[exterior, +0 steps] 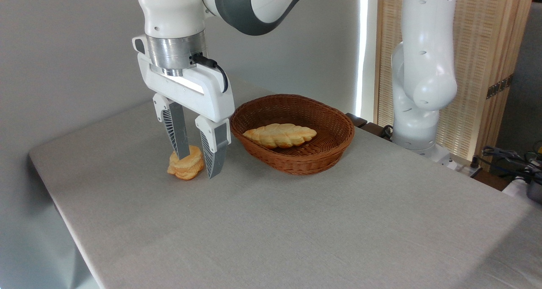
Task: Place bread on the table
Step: 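Lower the roll onto the table, open the gripper and raise it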
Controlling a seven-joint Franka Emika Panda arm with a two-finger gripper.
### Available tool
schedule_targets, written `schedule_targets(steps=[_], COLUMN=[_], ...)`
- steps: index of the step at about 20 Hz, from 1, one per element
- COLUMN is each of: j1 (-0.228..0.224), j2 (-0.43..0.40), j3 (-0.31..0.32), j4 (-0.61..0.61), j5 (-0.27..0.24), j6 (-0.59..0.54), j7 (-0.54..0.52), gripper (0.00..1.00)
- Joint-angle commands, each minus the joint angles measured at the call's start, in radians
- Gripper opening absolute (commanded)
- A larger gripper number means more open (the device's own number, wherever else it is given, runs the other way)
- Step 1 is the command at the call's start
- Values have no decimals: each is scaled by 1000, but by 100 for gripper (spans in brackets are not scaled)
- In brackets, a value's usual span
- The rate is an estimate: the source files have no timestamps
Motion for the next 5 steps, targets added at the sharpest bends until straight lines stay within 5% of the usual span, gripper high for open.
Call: schedule_targets(steps=[1, 5], j1=[-6, -11], j2=[-1, 4], j3=[2, -6], j4=[11, 23], j5=[11, 16], j6=[-27, -14], j7=[33, 57], gripper=[100, 100])
